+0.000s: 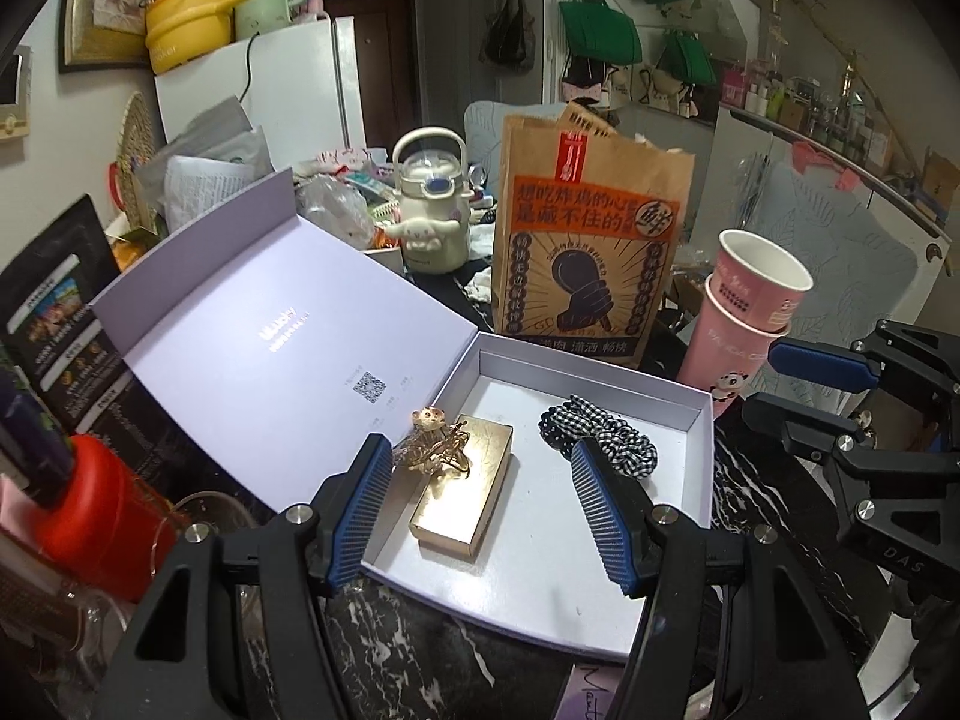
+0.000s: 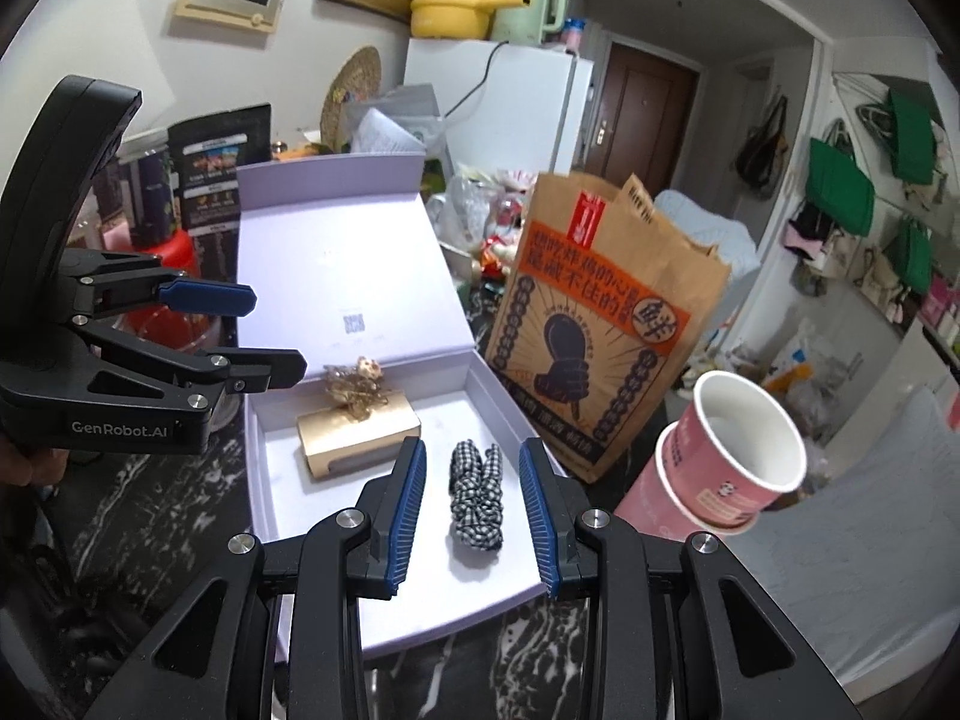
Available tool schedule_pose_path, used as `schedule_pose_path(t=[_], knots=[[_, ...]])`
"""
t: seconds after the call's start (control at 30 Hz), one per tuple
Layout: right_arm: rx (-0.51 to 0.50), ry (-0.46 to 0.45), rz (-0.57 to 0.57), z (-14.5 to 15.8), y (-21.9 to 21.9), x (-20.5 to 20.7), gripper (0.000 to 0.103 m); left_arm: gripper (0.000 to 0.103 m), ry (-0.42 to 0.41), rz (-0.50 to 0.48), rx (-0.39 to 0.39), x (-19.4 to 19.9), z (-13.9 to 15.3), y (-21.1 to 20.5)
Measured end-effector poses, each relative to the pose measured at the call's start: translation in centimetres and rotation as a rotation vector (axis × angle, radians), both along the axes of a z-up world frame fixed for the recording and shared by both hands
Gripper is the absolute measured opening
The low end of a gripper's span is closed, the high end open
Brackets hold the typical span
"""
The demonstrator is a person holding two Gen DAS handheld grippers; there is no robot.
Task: Organize rigid objects
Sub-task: 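Withdraw both tools from the box toward the claw clip and palette on the table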
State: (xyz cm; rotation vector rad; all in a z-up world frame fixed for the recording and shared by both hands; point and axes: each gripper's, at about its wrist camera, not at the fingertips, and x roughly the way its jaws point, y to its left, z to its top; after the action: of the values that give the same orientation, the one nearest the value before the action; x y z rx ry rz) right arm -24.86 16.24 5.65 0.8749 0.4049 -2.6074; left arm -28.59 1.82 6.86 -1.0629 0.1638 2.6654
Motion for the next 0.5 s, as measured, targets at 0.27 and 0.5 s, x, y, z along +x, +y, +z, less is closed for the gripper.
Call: schedule_pose_path(t=[0.27,0.5], knots=[[-0.013,0.042,-0.003,1.2,0.2,2.8,0.041,0.084,0.053,-0.002,0.002,3.0,1.4,0.0],[-0.044,0.057,-0.022,1.7,0.8,5.2,0.055,0.084,0.083,0.000,0.002,5.5,2.3,0.1]])
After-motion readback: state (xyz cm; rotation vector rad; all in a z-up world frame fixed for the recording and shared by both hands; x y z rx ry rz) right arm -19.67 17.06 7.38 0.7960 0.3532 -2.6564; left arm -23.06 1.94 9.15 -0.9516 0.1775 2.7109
